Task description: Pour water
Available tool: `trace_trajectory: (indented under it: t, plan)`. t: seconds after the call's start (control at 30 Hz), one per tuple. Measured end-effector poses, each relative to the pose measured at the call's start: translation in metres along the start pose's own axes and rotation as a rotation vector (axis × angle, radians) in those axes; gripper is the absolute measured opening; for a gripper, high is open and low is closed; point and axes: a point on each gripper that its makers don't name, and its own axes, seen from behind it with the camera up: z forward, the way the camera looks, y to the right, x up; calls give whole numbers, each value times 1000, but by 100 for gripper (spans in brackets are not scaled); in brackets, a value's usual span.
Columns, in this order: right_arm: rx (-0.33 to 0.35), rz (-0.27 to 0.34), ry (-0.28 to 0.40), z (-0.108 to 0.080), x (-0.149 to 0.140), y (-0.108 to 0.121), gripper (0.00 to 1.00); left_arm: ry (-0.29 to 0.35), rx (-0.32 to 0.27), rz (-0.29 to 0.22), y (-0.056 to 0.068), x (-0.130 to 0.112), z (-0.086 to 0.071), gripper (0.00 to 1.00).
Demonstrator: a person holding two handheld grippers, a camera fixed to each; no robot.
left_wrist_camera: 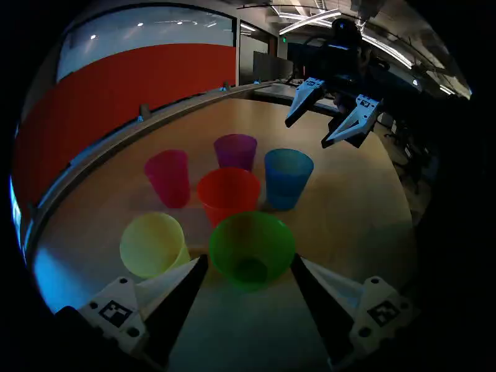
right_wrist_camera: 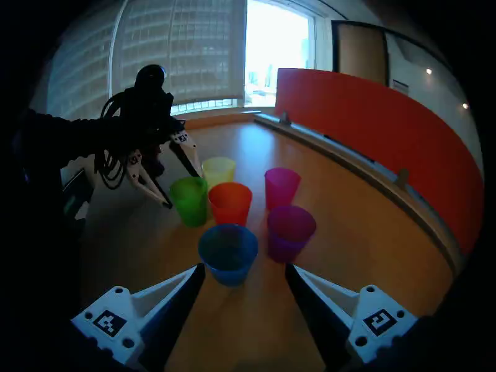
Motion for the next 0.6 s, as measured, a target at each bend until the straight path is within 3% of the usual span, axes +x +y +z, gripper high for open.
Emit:
trace_trajectory:
  t: [0.6]
  plan:
    - [-6,1,-3,-2,-2,3,100,12,-15,-9,2,5,17,100]
